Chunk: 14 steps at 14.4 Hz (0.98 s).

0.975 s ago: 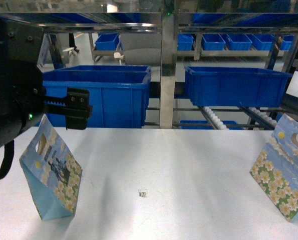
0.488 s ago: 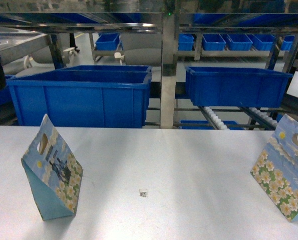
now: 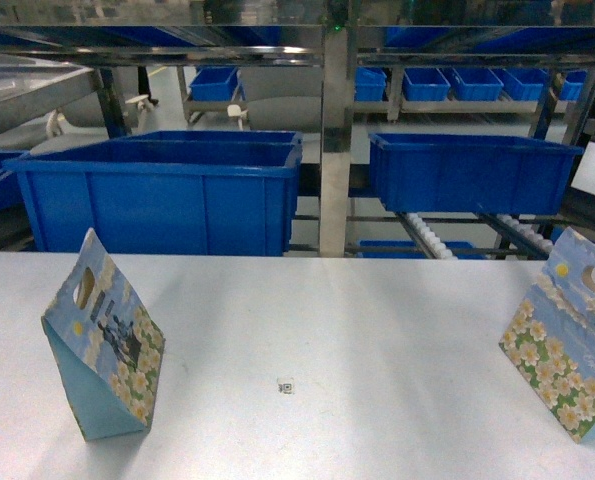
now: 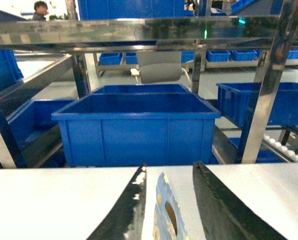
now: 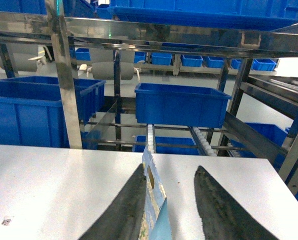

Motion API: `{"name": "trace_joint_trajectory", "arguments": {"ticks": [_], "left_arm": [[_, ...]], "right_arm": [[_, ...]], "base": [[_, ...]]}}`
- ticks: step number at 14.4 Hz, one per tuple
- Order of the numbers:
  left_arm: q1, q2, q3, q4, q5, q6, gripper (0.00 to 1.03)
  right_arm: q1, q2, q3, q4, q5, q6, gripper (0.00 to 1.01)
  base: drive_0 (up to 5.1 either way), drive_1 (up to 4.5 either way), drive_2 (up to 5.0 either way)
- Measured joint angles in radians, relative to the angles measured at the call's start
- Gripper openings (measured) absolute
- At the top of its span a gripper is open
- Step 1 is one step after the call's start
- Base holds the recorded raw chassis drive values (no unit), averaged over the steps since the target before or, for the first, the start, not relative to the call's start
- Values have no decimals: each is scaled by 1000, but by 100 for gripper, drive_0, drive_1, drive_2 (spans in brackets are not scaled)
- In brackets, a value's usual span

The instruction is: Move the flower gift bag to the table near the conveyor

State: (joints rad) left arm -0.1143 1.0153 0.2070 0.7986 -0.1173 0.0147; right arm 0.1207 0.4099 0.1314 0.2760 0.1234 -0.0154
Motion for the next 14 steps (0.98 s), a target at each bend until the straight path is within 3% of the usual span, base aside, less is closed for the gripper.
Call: {"name": "trace_joint_trajectory", "arguments": {"ticks": [1,2,3,4,5,11,12,14], "left_arm": [[11,-40,-33,-17,16,-7,16],[23,-82,-55,-29,25,-8,3],[37,-130,-74,-51,37,-11,2],[94,-177,-98,-78,104,-11,2],[120,-220,-117,-105,106,-13,2],[113,-451,-192,-243,117,-12,2],[113,-505,-192,-288,117,-12,2],[113,-577,-192,-369,118,-12,2]], "right_arm": [[-35,-27,-15,-15,-52,1,20],[-113,-51,-29,-18,-112,0,7],[-127,-75,-44,-29,-114,4,2],[-119,-95,-56,-38,-124,4,2],[-121,-120,-69,-53,-123,4,2],[-121,-234,-118,-100,-124,4,2],[-121,-319,-118,-232,-124,4,2],[-121,-407,-117,-280,-124,4,2]], "base": [[0,0,0],[0,0,0],[0,0,0],[0,0,0],[0,0,0],[0,0,0],[0,0,0],[0,0,0]]}}
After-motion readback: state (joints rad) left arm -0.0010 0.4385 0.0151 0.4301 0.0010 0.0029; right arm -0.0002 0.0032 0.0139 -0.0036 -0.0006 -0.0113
